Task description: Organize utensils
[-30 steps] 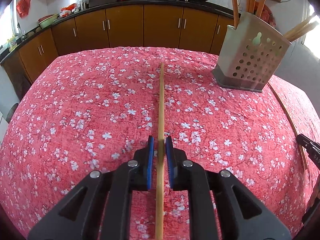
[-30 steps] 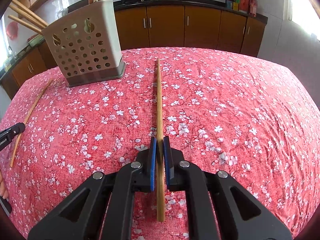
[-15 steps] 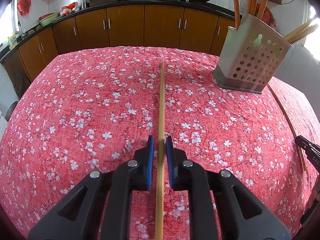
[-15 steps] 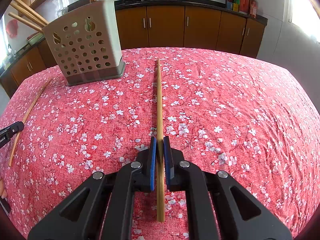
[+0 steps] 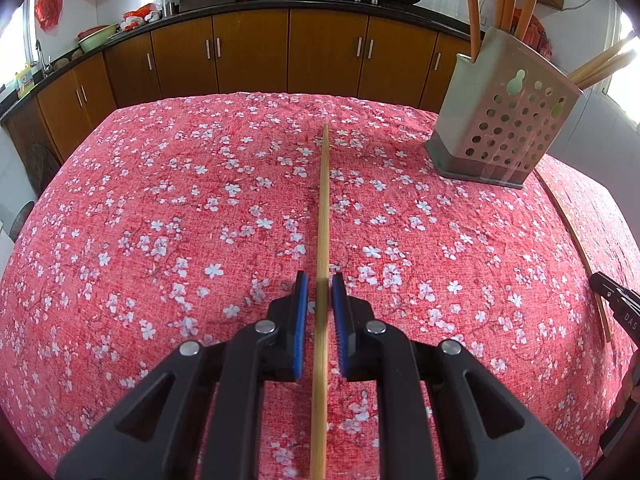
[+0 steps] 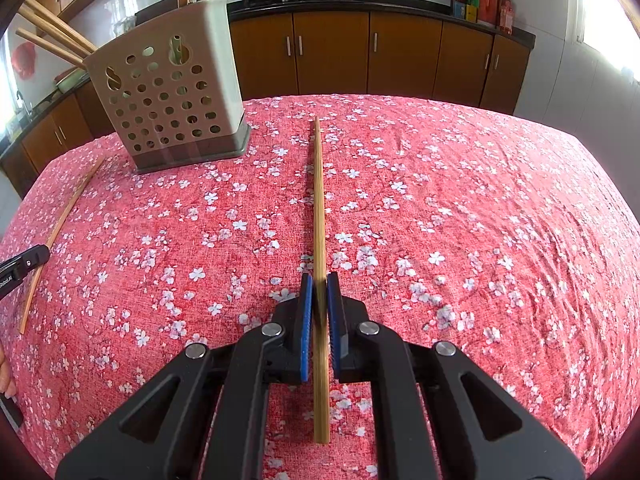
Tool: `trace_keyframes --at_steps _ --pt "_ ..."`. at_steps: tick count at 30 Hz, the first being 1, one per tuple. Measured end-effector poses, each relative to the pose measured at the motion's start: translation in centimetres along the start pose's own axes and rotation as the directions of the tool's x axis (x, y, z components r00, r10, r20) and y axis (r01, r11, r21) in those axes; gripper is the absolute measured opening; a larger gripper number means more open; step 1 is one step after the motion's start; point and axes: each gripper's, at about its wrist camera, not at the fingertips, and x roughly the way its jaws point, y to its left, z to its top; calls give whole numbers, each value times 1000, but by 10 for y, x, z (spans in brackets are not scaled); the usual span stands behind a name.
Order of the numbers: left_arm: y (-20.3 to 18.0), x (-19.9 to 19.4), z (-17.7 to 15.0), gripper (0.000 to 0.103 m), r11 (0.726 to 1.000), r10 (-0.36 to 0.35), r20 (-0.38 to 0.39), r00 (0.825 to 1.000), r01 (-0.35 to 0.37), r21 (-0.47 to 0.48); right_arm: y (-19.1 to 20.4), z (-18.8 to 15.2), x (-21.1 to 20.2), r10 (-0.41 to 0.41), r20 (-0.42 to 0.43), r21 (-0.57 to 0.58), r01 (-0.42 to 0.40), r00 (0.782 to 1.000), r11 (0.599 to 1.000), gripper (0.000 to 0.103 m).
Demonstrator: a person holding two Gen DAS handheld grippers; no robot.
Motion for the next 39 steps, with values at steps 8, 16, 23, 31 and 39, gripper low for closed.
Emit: trace_keyframes --at_steps 8,16,23,31,39 --pt "1 0 0 16 1000 0 0 1000 0 1 0 0 0 0 0 0 0 1000 1000 9" --pt "-3 0 0 17 1000 3 1 1000 -3 4 0 0 0 0 0 0 0 1000 1000 9" --pt "-3 0 0 18 1000 3 1 1000 -3 2 0 0 0 0 0 0 0 1000 1000 9" --pt "-3 0 0 18 1000 3 1 1000 -3 2 0 0 0 0 0 0 0 1000 1000 9" --pt "-8 -7 -6 18 999 12 -2 1000 -12 41 -7 0 1 45 0 40 -45 999 998 9"
